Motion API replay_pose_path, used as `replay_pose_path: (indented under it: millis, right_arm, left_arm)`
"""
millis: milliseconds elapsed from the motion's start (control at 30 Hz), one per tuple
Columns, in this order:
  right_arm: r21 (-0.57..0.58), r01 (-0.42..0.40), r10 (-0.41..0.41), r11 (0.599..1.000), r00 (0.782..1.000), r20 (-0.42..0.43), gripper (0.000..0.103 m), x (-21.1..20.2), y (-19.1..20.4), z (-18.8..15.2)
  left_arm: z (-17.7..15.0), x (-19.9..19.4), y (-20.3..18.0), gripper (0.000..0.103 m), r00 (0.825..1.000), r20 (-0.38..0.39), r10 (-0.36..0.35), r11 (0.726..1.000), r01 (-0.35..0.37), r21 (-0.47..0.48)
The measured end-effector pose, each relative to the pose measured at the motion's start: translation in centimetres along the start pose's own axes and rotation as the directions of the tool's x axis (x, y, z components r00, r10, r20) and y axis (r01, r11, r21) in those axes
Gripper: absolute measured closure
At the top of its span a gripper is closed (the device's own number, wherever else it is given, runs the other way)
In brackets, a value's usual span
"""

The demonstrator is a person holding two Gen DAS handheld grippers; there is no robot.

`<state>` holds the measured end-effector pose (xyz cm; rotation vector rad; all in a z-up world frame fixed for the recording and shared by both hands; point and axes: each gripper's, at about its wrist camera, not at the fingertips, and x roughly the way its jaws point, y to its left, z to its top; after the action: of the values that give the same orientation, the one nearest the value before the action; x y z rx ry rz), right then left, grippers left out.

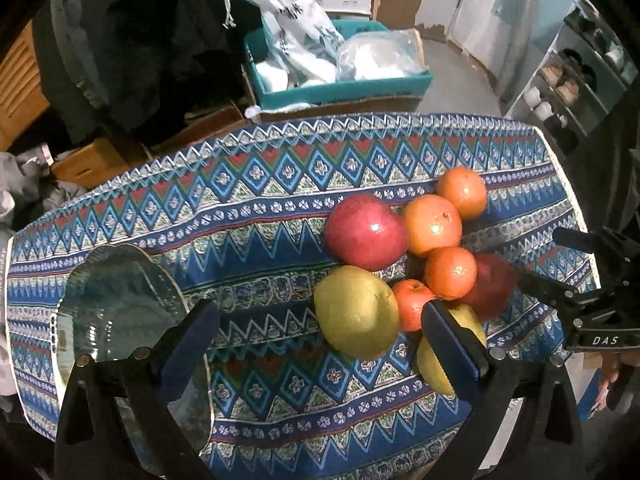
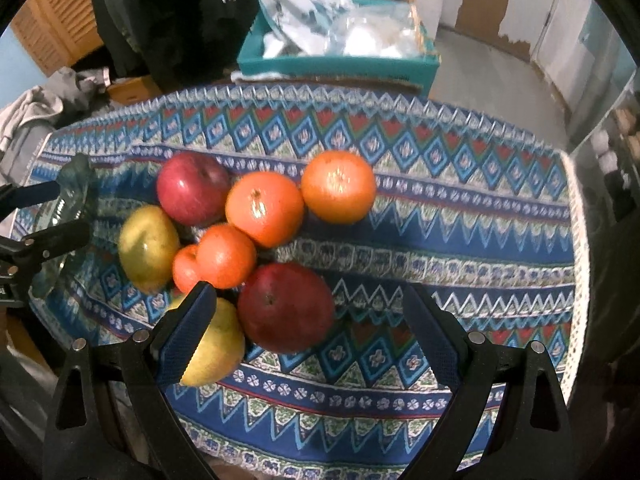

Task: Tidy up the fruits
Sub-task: 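Move the left tool to the yellow pear while the right tool approaches a red apple, then close the left tool on the yellow pear while the right tool grasps the red apple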

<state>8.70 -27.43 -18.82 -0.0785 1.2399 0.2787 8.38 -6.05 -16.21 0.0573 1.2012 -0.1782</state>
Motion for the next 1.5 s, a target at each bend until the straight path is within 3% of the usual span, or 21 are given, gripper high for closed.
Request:
replay_pose_path:
  millis: [200,800,867,933,967,1100,1167,1267,1500]
  right_arm:
    - [0.004,-0.051,0.051,0.999,0.997,-0.059,0.010,2.6,-0.2,-0.4]
    - [0.152,-0.165,0.187,0.974,0.972,-0.141,0.010,8.4,-1.8,-0.6]
    - [0.192,-0.200,0.230,0.961,0.962,-0.149,0.012,9.0,-2.1,-0.3]
    - [0.205,-0.239,0.271,0.949,0.951,-0.147,0.027,9.3,-2.4,-0.3]
    - [0.205,-0.245,0.277,0.948,0.949,-0.149,0.027,9.2,-2.4,-0.2]
    - [0.161,-0.204,0.229,0.966,0.961,-0.155,0.027,9.0,-2.3,0.3]
    - [0.120,-0.136,0.154,0.983,0.975,-0.159,0.027,8.6,-2.3,0.6]
    - [0.068,-0.035,0.045,0.997,0.989,-0.143,0.027,8.4,-2.6,1.1]
    - [0.080,-0.012,0.024,0.997,0.988,-0.153,0.026,9.9,-4.1,0.9]
  left_arm:
    - [-0.2,2.5,-0.7,0.001,0.999,-0.040,0.024,0.999,-0.022,0.048]
    - [-0.2,8.3,-0.4,0.001,0.985,-0.146,-0.092,0.996,0.090,-0.020]
    - [-0.3,8.9,-0.6,0.001,0.982,-0.160,-0.098,0.995,0.096,-0.021]
    - [-0.5,9.3,-0.8,0.001,0.981,-0.156,-0.111,0.994,0.108,-0.025]
    - [-0.6,9.3,-0.9,0.002,0.983,-0.145,-0.113,0.994,0.111,-0.022]
    - [-0.6,9.4,-0.8,0.018,0.973,-0.143,-0.183,0.983,0.180,-0.031]
    - [-0.7,9.2,-0.8,0.030,0.964,-0.147,-0.224,0.975,0.219,-0.047]
    - [-0.7,9.0,-1.2,0.030,0.968,-0.131,-0.212,0.977,0.210,-0.027]
    - [-0.2,9.3,-1.0,0.022,0.970,-0.116,-0.212,0.977,0.208,-0.046]
